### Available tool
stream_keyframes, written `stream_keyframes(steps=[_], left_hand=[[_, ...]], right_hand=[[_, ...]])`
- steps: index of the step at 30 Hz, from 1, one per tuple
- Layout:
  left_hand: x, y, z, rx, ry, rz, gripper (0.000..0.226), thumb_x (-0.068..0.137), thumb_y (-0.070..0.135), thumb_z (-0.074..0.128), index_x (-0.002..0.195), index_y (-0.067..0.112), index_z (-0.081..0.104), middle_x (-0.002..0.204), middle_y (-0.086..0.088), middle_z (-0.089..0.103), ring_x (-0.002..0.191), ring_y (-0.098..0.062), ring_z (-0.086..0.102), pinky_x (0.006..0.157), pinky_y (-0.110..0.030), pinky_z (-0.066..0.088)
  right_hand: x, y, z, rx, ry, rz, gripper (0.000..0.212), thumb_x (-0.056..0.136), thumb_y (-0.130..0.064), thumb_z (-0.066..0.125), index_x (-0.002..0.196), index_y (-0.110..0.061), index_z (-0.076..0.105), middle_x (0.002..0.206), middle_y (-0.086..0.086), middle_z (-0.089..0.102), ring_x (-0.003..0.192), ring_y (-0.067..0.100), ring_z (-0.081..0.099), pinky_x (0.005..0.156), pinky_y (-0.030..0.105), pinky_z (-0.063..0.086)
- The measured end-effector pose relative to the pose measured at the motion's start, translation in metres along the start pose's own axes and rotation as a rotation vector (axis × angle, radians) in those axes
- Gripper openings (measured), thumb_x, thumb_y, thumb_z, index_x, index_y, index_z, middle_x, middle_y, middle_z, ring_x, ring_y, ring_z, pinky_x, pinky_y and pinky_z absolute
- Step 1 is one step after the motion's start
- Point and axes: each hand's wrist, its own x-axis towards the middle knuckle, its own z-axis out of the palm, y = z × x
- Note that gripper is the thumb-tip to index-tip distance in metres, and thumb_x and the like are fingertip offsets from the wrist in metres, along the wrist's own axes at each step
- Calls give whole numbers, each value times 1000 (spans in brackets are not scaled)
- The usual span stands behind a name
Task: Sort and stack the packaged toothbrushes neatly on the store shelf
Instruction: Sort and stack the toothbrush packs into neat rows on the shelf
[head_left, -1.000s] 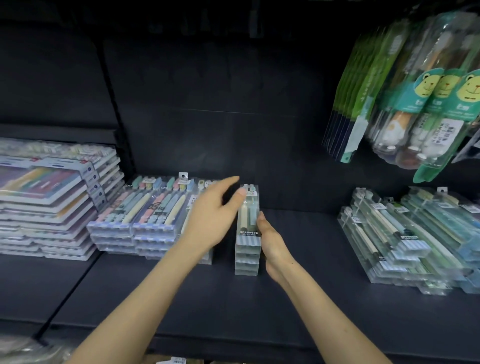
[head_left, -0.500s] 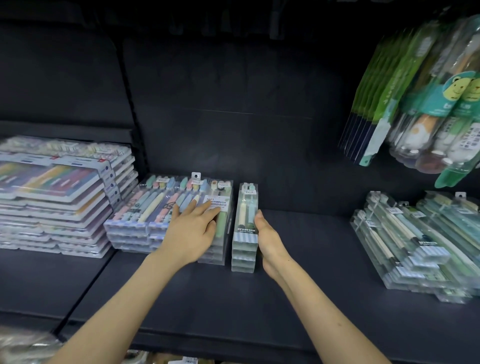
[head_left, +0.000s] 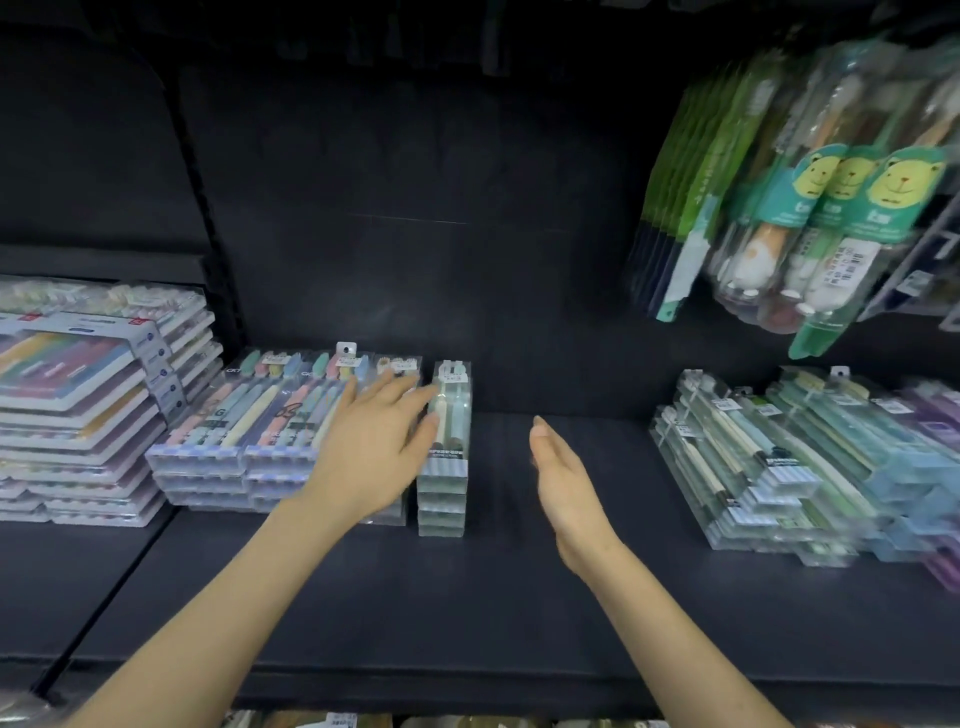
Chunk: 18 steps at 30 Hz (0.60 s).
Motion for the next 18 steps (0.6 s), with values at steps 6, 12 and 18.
stream_keyframes(steps=[6,12,18], left_hand=[[10,89,38,-230,73,215,39,96,29,44,124,10,62,122,-5,63,115,-26,55,101,-37,38],[29,162,108,-431,-134,191,40,99,31,46,135,14,52,132,-4,56,122,-20,48,100,-25,33],[50,216,147,-929,-417,-250,51,97,44,46,142,21,41,143,-5,46,127,-20,46,106,-37,40]], right_hand=[[-46,10,-106,-452,548,-286,34,95,-19,55,128,-12,57,126,3,61,112,17,57,93,25,40],[-56,27,-199,-755,745,-272,38,93,-11,57,129,-1,54,126,18,56,118,36,53,94,41,43],[-37,41,-226,-563,403,-98,64,93,-6,52,151,-14,25,144,6,44,120,23,52,86,18,44]])
